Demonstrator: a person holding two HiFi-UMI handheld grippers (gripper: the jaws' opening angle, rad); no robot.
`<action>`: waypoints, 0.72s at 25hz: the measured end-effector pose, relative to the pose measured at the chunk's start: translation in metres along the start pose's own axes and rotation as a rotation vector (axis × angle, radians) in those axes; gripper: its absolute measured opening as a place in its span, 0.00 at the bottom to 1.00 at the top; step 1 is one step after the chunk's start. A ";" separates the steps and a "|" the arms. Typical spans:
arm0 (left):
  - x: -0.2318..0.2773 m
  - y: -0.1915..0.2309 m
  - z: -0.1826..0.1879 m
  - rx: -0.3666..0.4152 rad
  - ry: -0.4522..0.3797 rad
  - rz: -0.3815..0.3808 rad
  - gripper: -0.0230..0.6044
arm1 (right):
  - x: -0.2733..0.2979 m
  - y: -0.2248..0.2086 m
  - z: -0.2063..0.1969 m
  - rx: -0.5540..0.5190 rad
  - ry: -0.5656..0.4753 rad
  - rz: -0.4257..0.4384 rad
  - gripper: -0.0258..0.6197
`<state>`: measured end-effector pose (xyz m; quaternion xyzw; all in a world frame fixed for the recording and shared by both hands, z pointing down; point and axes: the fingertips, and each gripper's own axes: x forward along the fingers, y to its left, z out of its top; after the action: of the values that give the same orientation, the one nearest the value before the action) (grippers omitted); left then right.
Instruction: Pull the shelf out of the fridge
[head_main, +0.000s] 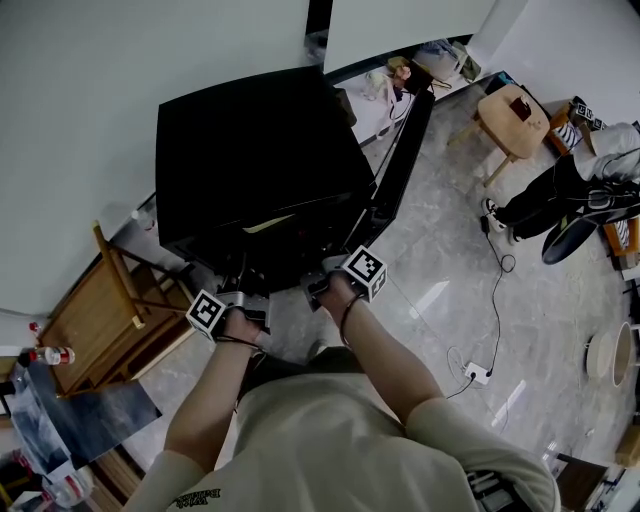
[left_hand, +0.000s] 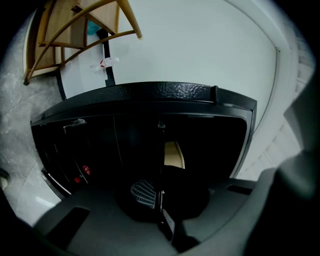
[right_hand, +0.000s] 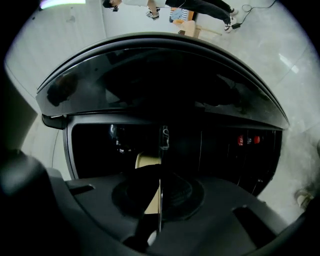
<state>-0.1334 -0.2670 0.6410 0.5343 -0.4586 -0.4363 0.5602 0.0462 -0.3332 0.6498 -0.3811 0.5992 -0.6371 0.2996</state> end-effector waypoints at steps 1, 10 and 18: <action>-0.001 0.002 0.001 0.003 -0.001 0.000 0.06 | 0.000 -0.001 -0.001 -0.001 0.002 0.002 0.05; -0.023 0.000 -0.012 0.002 -0.002 0.003 0.06 | -0.023 -0.003 -0.008 -0.002 0.019 0.001 0.05; -0.043 -0.004 -0.025 0.004 -0.010 -0.001 0.06 | -0.045 -0.002 -0.012 -0.001 0.034 0.027 0.05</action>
<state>-0.1171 -0.2200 0.6349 0.5335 -0.4621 -0.4383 0.5565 0.0607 -0.2887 0.6458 -0.3625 0.6095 -0.6391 0.2978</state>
